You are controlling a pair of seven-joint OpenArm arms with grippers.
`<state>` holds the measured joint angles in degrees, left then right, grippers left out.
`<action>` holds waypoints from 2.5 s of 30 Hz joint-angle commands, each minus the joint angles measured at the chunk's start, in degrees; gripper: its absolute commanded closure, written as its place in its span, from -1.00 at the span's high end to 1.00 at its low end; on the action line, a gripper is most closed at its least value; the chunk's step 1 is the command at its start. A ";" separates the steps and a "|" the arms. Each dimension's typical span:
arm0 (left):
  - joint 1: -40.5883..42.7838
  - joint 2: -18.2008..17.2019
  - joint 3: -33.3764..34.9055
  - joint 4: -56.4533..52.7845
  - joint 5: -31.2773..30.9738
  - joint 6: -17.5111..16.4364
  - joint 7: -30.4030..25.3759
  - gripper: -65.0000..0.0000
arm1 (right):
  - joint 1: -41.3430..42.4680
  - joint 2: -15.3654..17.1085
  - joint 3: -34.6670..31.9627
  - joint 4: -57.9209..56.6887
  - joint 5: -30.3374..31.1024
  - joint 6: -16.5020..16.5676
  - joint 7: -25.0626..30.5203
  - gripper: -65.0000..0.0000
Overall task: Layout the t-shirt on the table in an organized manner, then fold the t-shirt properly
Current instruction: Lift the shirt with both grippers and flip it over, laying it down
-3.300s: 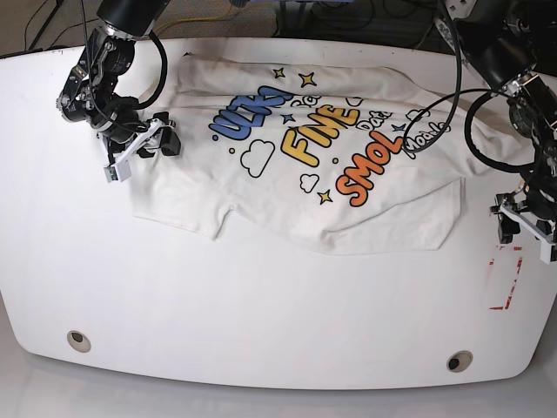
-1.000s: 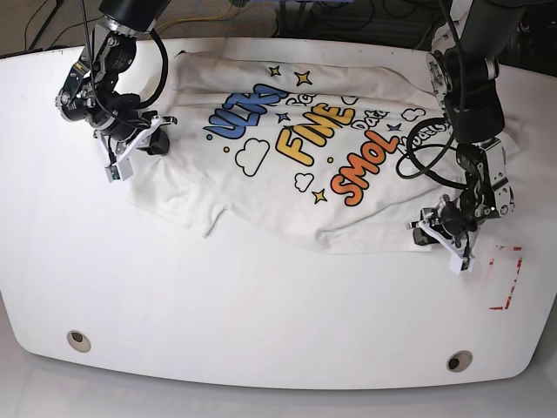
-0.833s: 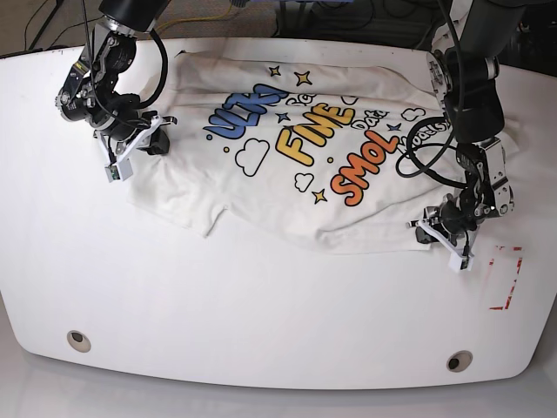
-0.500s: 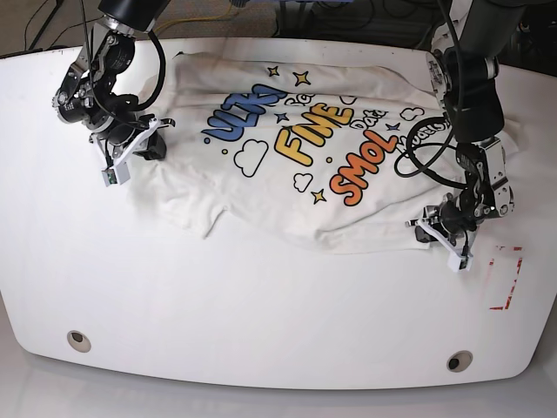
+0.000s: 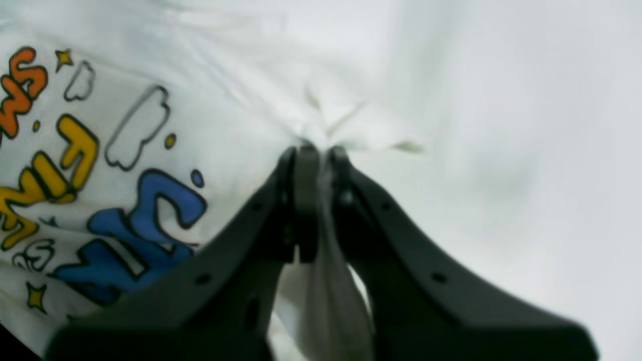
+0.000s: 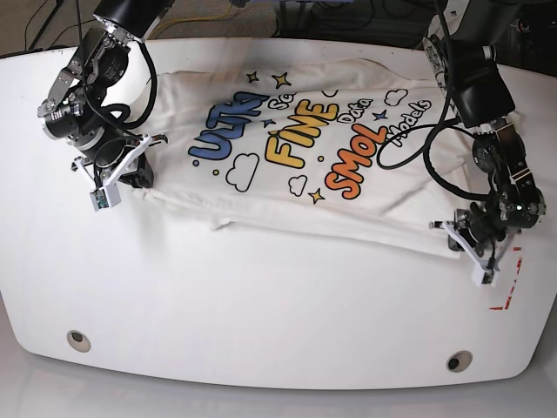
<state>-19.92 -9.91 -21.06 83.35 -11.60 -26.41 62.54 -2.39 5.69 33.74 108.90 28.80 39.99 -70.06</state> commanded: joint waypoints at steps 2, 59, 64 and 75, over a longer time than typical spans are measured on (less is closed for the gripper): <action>-1.40 -0.33 0.00 7.07 -0.58 0.00 2.20 -1.00 | 1.91 2.44 0.33 1.12 0.35 0.01 0.48 -1.00; -36.74 2.13 2.73 22.19 -0.76 -1.59 17.46 -1.00 | 43.58 27.41 -13.03 -10.57 -3.79 0.01 -4.97 -1.00; -23.64 2.22 0.44 24.82 -0.76 -4.84 17.46 -1.00 | 29.78 23.54 -8.11 -6.09 -3.79 0.01 -4.62 -1.00; 2.12 2.40 -4.39 25.44 -0.76 -9.23 10.99 -1.00 | 1.73 16.50 -2.66 -5.65 -4.05 0.01 9.36 -1.00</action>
<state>-19.51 -6.87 -25.23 107.70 -12.53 -35.24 77.78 1.37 21.23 29.91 102.28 26.24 40.47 -63.33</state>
